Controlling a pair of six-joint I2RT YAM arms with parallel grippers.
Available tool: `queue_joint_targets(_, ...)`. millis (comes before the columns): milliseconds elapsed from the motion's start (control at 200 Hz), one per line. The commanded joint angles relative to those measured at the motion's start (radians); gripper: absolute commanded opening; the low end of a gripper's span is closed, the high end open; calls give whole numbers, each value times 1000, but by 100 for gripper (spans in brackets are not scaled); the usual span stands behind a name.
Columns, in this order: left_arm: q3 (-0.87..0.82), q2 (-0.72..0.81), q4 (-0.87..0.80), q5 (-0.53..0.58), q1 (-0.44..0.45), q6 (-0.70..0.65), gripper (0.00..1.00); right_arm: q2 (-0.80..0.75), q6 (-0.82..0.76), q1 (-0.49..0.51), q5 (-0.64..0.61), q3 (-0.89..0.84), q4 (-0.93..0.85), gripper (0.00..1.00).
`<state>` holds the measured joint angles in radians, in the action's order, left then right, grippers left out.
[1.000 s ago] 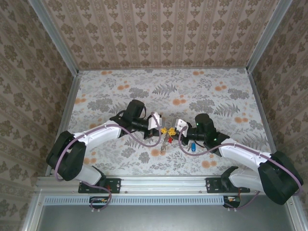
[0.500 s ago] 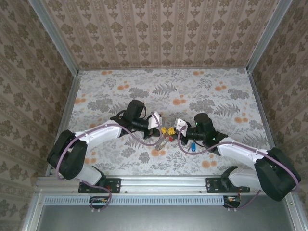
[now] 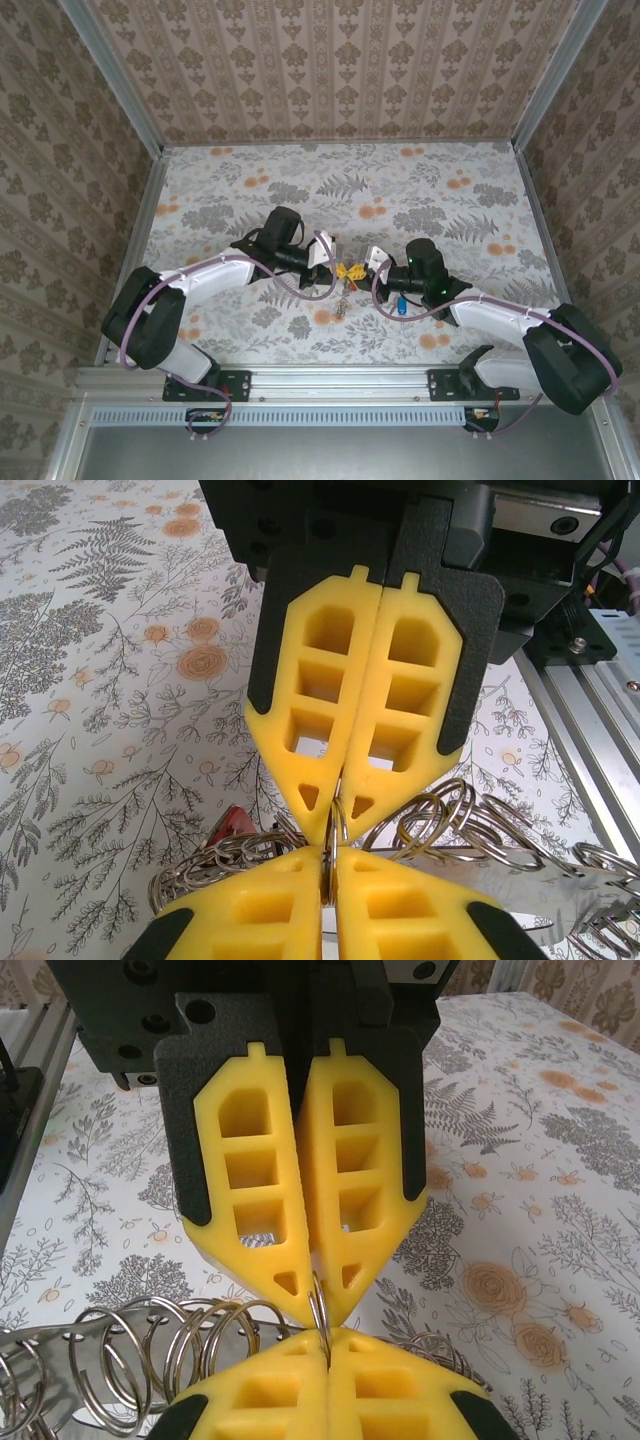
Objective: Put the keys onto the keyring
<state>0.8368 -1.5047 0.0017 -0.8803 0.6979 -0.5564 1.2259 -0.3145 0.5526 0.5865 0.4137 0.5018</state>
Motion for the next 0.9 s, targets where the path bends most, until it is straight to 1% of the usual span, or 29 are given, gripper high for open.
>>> queue_joint_targets(0,-24,-1,26,-73,8,25,12,-11,33,-5,1,-14,52,0)
queue_joint_targets(85,-46,11,65,-68,3,46,14,-14,43,-7,0,-21,61,0)
queue_joint_targets(385,-68,34,105,-71,-3,73,14,-27,64,-12,3,-34,78,0)
queue_joint_targets(535,-77,44,124,-78,-7,89,9,-38,71,-14,-2,-40,78,0)
queue_joint_targets(665,-96,55,167,-77,-11,119,7,-47,80,-14,-8,-51,85,0)
queue_joint_targets(750,-96,54,170,-83,-11,122,0,-49,89,-14,-16,-61,95,0)
queue_joint_targets(895,-97,58,184,-88,-11,126,0,-54,91,-14,-17,-63,83,0)
